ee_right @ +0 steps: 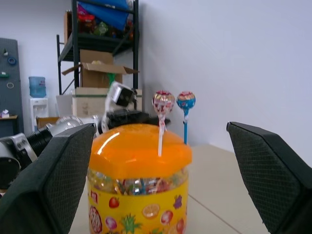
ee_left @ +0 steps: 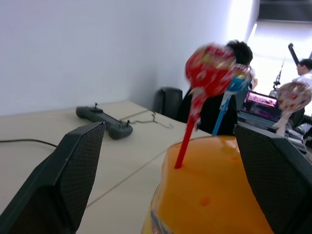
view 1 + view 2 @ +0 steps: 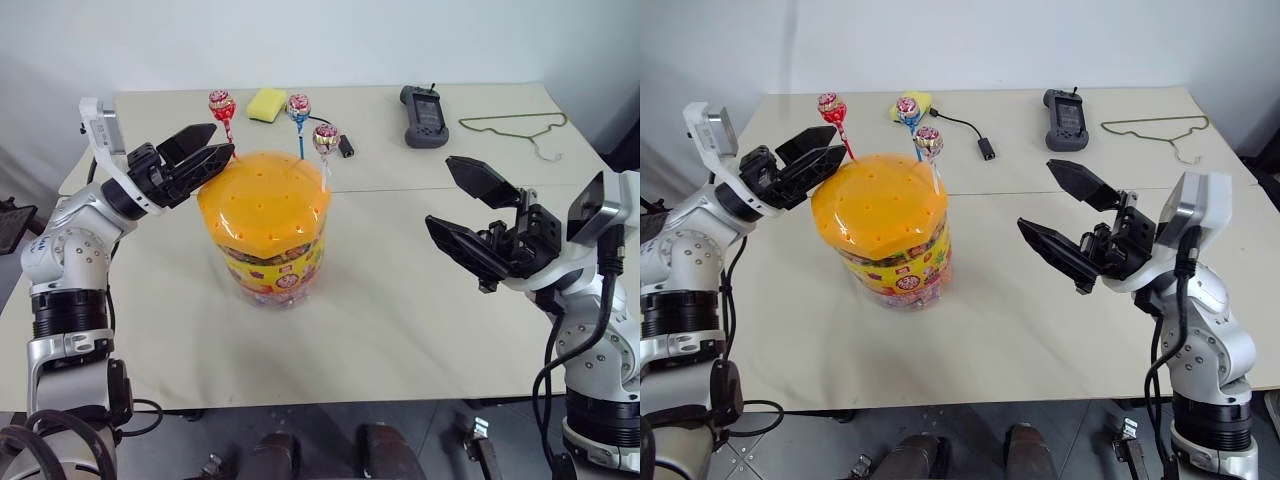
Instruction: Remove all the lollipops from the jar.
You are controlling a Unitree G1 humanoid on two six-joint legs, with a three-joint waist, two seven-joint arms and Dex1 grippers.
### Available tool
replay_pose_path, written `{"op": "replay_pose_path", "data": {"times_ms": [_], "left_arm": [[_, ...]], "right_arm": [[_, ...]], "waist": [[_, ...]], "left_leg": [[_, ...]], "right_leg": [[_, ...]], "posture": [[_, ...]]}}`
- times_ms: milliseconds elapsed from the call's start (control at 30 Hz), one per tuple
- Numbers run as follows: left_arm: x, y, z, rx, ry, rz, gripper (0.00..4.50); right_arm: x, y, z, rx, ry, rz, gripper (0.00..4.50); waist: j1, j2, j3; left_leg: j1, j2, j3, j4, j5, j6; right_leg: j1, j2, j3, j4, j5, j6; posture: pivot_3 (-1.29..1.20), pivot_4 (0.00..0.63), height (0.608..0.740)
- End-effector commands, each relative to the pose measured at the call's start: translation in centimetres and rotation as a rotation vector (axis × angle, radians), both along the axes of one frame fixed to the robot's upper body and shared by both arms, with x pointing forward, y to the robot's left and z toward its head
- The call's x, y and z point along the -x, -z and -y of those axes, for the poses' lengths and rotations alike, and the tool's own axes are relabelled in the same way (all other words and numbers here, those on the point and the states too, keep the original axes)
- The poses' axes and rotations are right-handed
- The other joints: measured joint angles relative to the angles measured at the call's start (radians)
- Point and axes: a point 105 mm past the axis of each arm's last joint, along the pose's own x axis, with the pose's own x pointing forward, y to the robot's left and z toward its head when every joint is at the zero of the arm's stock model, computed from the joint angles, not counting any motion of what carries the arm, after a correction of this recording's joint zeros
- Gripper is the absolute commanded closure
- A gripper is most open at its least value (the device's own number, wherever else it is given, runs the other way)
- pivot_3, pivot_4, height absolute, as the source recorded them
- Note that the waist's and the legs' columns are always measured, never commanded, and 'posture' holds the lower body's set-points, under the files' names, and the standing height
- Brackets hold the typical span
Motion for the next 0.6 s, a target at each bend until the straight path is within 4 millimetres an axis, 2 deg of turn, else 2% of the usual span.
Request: {"op": "replay_pose_path", "data": {"times_ms": [33,267,400,467,600], "left_arm": [[-0.1,-0.8,0.2,-0.007,0.014,0.029,0.58],[0.3,-1.7,1.9,0.018,0.120,0.028,2.68],[0.2,-2.3,1.7,0.055,0.108,0.041,3.85],[0.6,-3.6,1.2,0.135,0.121,0.066,4.47],[1.5,-6.6,-0.3,0.325,0.130,0.119,4.47]], "right_arm": [[0.7,-0.9,-0.1,-0.005,-0.014,0.053,0.00],[0.8,-0.7,0.0,0.016,-0.029,0.054,0.00],[0.7,-0.9,-0.1,0.016,-0.033,0.057,0.00],[0.7,-1.1,0.0,0.017,-0.039,0.058,0.00],[0.8,-1.2,-0.3,0.038,-0.089,0.056,0.00]], "waist": [[0.001,0.000,0.000],[0.008,0.000,0.000],[0.008,0.000,0.000],[0.008,0.000,0.000],[0.008,-0.002,0.001]], "left_leg": [[0.000,-0.001,0.000,0.000,0.000,0.000],[-0.001,-0.001,0.000,0.001,0.000,0.000],[-0.001,0.000,0.000,0.002,0.000,0.000],[-0.001,0.000,0.000,0.002,0.000,0.000],[-0.002,0.000,0.000,0.002,0.000,0.000]], "right_leg": [[0.000,0.000,0.000,0.000,0.000,0.000],[0.000,0.000,0.000,0.000,0.000,0.000],[0.000,0.000,0.000,0.001,0.000,0.000],[0.000,0.000,0.000,0.001,0.000,0.000],[-0.001,-0.001,0.000,0.001,0.000,0.000]], "posture": [[0.00,0.150,0.740],[0.00,0.150,0.740],[0.00,0.150,0.740],[0.00,0.150,0.740],[0.00,0.150,0.740]]}}
